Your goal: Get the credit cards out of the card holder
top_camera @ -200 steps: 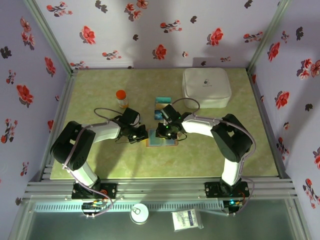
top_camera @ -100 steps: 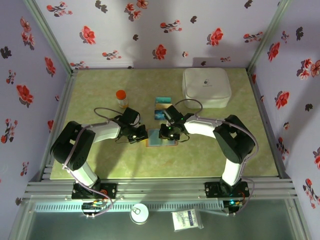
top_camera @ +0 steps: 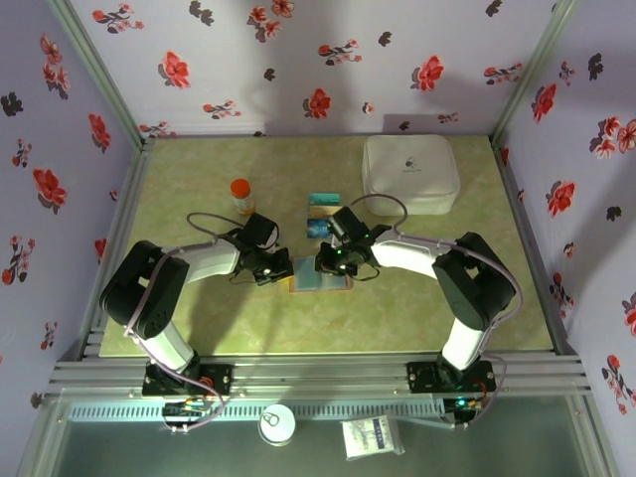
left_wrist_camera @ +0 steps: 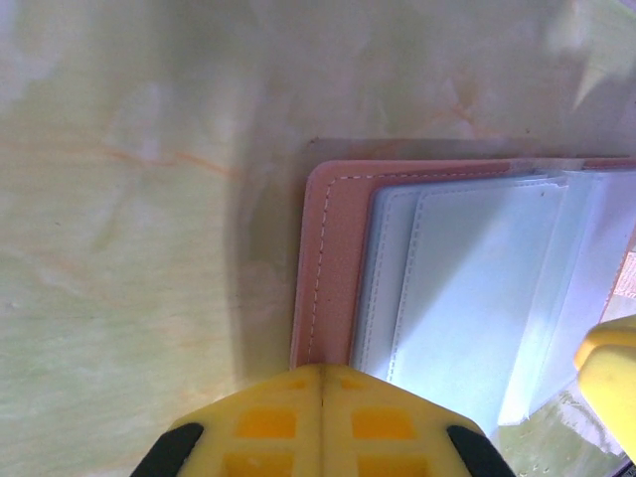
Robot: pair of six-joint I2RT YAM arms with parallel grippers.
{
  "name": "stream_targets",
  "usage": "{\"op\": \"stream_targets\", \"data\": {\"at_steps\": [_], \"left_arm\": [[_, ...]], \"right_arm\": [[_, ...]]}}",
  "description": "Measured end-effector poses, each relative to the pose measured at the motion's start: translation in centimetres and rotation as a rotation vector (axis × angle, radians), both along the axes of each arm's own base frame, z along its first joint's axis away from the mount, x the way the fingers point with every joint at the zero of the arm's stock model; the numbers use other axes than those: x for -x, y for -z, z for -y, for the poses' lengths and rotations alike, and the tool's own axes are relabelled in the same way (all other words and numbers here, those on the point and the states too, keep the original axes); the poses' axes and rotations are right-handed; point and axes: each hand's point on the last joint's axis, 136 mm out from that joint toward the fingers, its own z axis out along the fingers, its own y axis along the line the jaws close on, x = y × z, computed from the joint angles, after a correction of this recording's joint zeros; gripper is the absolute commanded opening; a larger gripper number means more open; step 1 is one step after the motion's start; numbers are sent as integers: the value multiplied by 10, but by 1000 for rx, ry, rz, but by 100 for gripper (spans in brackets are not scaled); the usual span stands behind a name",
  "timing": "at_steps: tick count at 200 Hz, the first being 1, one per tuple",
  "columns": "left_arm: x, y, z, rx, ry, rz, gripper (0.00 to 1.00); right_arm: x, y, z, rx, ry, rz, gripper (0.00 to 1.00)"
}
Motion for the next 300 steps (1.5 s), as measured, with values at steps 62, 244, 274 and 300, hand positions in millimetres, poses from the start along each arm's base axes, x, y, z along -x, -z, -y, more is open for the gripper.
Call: {"op": "stream_targets", "data": {"at_steps": [62,244,274,300], "left_arm": [[0,0,-1,-7,6,2,2],[-1,0,-5,-35,5,-2,2],[-1,-2,-8,-52,-1,-1,2],[-3,-10,-11,-58,-12,20,2]], "right_arm": [[7,3,-18,-53,-50,-29,19],[4,21,0,20,-14,-55,16],[3,22,2,21,-10,-57,15],[3,25,4,18,-8,-58,14]]}}
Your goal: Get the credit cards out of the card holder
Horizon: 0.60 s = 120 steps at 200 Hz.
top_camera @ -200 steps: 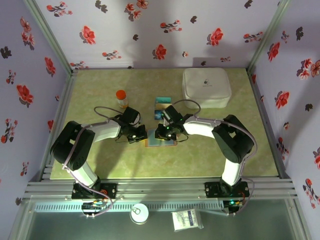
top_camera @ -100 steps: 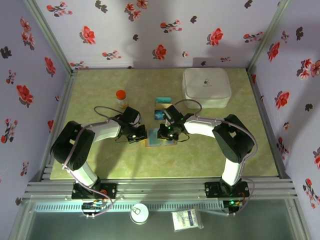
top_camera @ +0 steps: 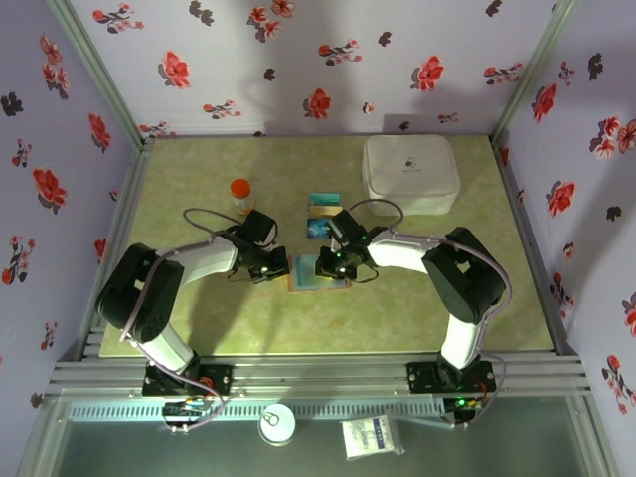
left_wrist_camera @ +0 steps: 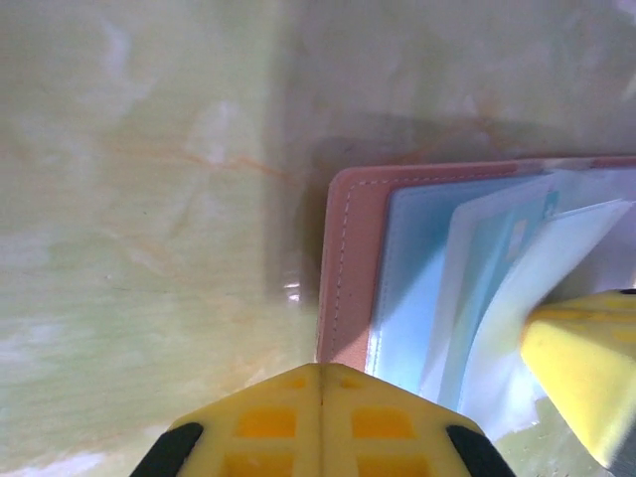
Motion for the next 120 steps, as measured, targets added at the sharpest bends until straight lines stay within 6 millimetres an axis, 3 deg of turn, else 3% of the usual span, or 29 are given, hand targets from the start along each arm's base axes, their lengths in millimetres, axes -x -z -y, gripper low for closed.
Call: {"op": "stream_targets", "data": {"at_steps": [31,57,120], "left_arm": [[-8,-22,4,35,-14,52,4],[-13,-36,12,93,-34,73,14],[-14,-45,37,186,-35,76,24]], "right_arm": [[0,0,1,-8,1,3,14],[0,0,2,-14,4,4,14],[0,0,5,-30,9,2,14]]}}
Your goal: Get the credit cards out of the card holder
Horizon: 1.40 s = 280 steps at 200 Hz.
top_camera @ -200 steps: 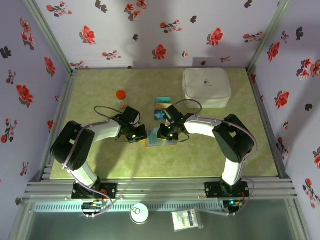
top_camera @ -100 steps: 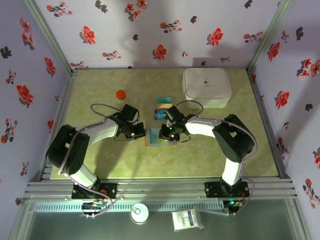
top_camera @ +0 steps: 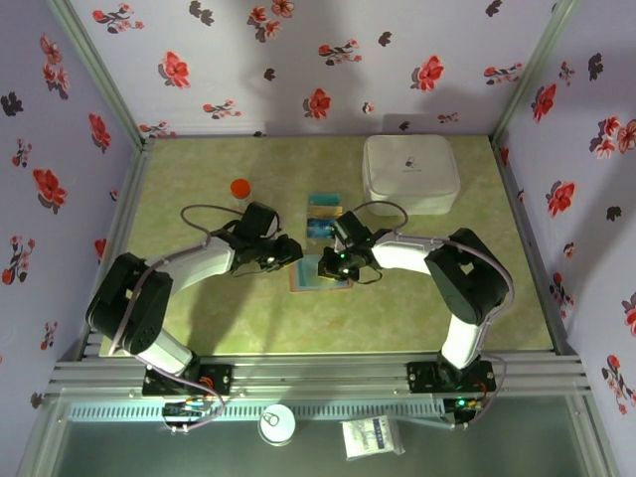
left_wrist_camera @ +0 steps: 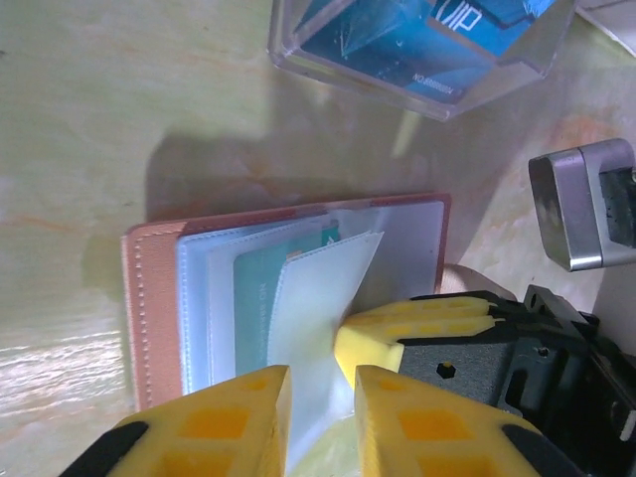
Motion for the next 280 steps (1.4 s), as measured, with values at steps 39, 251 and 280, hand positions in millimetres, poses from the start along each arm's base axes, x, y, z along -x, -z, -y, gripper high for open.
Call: {"op": "stream_targets", "data": {"at_steps": [39,251,280], "left_arm": [[5,17,9,-8,14,-37,26],[5,33,17,-16,-6,-63,17],[6,28,17,-17,-5,-64,18]], "right_arm": [[0,0,0,-15,0,1,14],[-1,-25,-4,-101,8,23,19],[-7,-54,-4,-141,18,90,19]]}}
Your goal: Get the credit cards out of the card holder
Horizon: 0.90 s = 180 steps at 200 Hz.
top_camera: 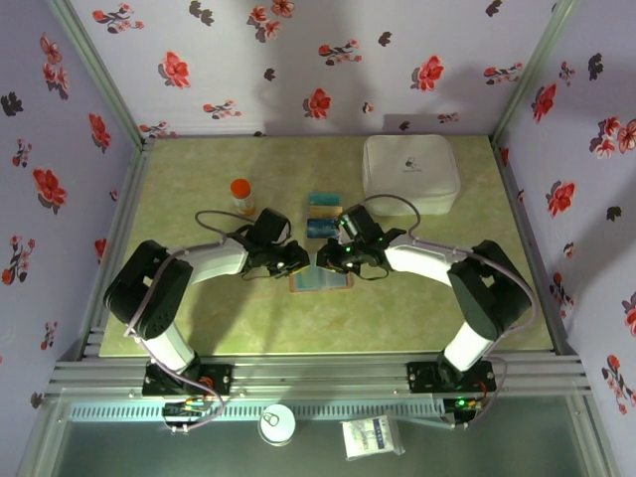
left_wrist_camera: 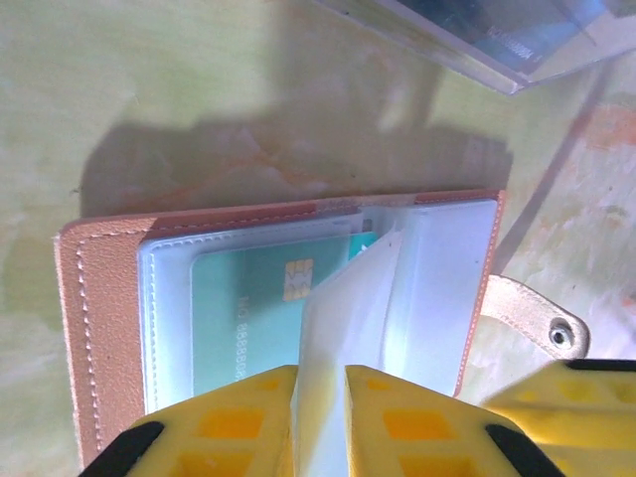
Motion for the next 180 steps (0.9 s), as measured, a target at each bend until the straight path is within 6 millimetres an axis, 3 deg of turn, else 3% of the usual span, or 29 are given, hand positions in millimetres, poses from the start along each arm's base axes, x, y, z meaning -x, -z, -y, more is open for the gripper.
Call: {"op": "stream_targets", "data": {"at_steps": [33,78,144,180], "left_arm": [[-2,-14,10,17,18,23,18],[-7,-28,27,39,43,49,18],[-12,-16,60,35,99,25,20],[-16,-19,78,45,137,31,23]], "right_arm": [[-7,-21,12,-9,41,47,19],[-5,-21,35,22,88,37,20],[2,-30,62,56,124,61,20],[2,-32,72,69,140,66,21]]}}
